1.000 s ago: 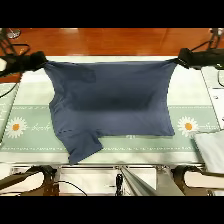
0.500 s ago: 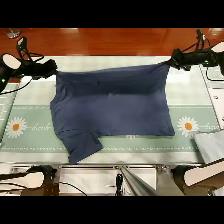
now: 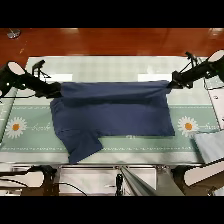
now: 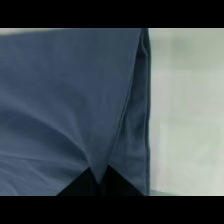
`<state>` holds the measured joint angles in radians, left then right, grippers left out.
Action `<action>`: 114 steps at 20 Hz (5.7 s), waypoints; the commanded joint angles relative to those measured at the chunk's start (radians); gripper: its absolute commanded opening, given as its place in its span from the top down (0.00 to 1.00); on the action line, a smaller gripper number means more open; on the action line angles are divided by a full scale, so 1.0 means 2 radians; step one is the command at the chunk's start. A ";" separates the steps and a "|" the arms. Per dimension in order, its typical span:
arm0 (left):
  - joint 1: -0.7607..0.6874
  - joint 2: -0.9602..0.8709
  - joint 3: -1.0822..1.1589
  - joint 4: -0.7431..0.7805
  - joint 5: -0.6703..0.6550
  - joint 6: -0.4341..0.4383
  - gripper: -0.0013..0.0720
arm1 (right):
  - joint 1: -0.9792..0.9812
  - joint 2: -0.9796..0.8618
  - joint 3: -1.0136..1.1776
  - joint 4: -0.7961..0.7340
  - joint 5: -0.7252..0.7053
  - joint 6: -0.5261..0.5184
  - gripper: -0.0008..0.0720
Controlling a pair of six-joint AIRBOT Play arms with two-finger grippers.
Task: Fold the shirts.
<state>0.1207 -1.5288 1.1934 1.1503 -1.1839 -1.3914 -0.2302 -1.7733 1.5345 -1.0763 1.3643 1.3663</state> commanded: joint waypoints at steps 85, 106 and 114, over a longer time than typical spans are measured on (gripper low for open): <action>0.045 -0.035 -0.001 -0.280 0.050 0.048 0.96 | -0.023 0.116 -0.183 0.138 -0.143 -0.021 0.96; 0.041 -0.120 0.076 -0.275 0.031 0.050 0.04 | -0.030 -0.017 -0.063 0.223 -0.146 -0.012 0.14; 0.142 0.002 0.106 0.001 -0.034 -0.072 0.02 | -0.134 -0.002 -0.021 0.097 -0.011 0.002 0.14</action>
<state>0.3557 -1.6360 1.4296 0.8955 -1.2724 -1.4483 -0.4442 -1.7817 1.4879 -0.7639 1.2594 1.3445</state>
